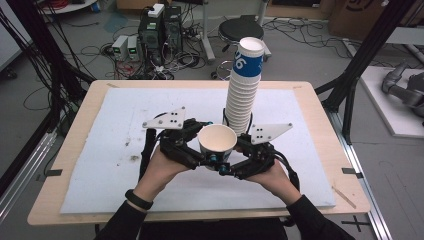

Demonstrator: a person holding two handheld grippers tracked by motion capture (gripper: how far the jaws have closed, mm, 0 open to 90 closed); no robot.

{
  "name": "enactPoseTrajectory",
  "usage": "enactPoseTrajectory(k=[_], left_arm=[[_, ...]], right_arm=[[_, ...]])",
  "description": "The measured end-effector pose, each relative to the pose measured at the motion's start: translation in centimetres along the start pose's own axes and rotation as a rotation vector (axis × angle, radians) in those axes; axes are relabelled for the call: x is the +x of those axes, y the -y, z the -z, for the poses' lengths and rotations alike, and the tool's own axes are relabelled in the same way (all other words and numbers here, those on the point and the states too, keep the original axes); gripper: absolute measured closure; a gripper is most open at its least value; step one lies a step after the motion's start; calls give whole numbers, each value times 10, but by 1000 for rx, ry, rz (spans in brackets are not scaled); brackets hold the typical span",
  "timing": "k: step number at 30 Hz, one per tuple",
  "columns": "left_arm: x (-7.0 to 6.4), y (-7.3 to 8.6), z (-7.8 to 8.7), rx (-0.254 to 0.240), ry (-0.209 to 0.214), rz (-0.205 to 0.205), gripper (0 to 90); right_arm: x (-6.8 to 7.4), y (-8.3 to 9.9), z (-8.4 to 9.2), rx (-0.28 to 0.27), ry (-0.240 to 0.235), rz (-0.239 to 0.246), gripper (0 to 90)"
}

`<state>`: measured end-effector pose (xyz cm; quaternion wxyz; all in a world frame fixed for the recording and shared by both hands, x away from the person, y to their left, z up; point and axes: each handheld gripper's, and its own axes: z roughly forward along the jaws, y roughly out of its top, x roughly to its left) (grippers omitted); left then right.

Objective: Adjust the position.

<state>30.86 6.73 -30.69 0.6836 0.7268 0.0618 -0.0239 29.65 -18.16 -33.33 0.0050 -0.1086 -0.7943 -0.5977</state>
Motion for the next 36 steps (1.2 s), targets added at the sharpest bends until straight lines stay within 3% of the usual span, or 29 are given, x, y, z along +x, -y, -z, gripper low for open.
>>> enactPoseTrajectory(k=[21, 36], left_arm=[[2, -1, 6, -2, -23, -18, 226], [3, -2, 13, 7, -44, -30, 226]], right_arm=[[-3, 0, 6, 0, 4, 13, 211], [-17, 0, 42, -39, 55, 20, 209]])
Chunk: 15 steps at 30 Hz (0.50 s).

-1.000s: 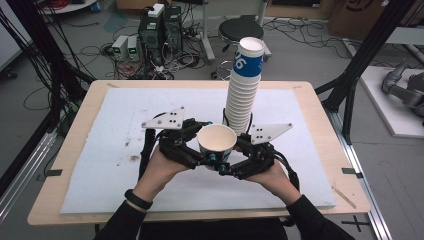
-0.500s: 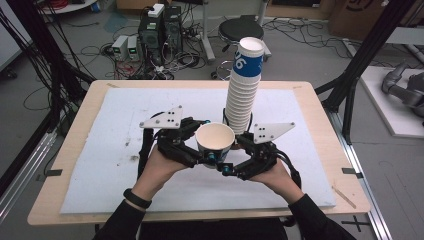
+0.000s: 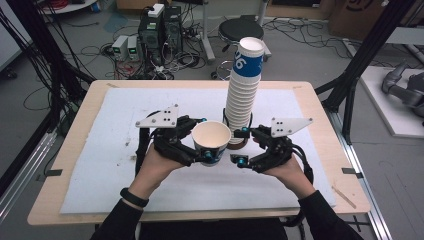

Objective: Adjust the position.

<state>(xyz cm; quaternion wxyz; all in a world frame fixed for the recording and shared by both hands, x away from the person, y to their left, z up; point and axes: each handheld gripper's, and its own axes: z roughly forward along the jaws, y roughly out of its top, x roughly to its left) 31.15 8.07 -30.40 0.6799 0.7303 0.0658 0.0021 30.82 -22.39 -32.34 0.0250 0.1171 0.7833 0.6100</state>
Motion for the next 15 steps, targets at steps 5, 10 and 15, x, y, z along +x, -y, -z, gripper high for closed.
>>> enactPoseTrajectory(k=[5, 10, 15], left_arm=[[1, 0, 2, 0, -15, -3, 226], [1, 0, 3, 3, -18, -2, 226], [2, 0, 2, 9, -16, 2, 226]], right_arm=[[-6, -1, 14, -29, 25, -9, 210], [-10, -4, 26, -52, 59, -5, 209], [-13, -4, 33, -70, 85, -12, 210]])
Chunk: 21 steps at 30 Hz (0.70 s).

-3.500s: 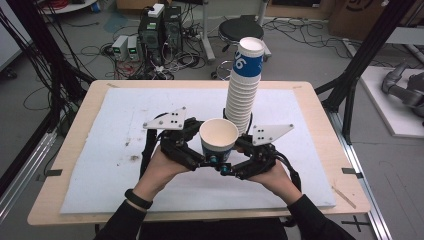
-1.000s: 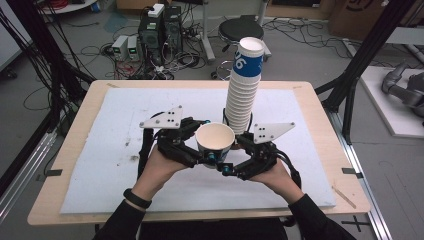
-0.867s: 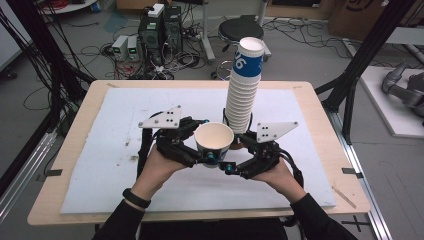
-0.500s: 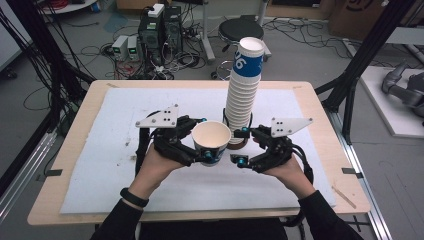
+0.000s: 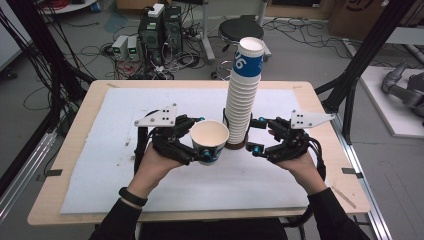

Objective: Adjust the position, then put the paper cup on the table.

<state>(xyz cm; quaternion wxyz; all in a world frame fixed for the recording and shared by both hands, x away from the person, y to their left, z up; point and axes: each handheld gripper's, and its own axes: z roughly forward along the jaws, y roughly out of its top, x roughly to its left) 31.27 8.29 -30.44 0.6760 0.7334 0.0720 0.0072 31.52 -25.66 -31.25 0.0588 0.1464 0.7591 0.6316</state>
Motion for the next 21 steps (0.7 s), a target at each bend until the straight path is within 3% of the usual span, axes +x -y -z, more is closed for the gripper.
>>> enactPoseTrajectory(k=[21], left_arm=[[0, 0, 7, -11, -24, -4, 226]], right_arm=[[-2, -5, 9, -21, 42, 20, 210]])
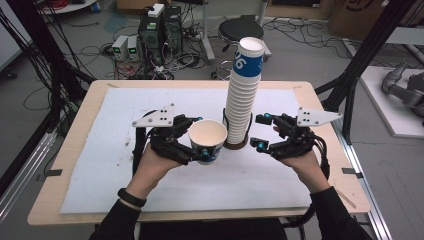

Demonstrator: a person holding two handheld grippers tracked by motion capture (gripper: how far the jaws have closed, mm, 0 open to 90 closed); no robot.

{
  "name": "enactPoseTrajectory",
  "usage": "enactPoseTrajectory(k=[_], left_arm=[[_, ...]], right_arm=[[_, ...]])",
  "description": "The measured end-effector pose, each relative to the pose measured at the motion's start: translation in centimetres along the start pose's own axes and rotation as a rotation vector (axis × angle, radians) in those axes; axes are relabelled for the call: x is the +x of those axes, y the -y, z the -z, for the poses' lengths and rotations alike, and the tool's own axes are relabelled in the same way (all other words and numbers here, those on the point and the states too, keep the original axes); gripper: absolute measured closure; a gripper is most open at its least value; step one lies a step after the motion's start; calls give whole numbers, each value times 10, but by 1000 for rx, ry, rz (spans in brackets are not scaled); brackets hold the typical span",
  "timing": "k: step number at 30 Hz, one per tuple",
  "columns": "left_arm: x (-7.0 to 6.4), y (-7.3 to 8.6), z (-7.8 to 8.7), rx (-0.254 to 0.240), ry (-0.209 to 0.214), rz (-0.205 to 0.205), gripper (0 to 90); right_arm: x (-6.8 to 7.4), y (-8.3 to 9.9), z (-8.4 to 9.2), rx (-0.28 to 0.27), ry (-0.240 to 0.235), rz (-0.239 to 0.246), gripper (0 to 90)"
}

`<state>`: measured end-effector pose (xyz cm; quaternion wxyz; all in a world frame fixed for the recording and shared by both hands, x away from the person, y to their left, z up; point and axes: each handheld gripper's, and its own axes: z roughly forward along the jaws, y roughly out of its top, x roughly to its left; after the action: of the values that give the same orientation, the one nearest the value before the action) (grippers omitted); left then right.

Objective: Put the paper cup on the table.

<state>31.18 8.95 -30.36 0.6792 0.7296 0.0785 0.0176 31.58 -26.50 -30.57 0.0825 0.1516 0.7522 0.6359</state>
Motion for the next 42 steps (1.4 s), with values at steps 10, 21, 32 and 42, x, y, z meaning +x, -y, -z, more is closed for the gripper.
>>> enactPoseTrajectory(k=[10, 21, 32, 42], left_arm=[[9, 3, 17, 2, -94, -16, 226], [20, 7, 38, 4, -221, -34, 226], [28, 10, 51, -4, -318, -33, 226], [37, 14, 64, -30, -413, -23, 226]], right_arm=[[-3, 0, 4, -2, 21, 1, 210], [-4, -1, 6, -11, 46, 25, 210], [-6, 1, 7, -2, 54, 24, 210], [-5, 1, 7, -5, 54, 25, 211]])
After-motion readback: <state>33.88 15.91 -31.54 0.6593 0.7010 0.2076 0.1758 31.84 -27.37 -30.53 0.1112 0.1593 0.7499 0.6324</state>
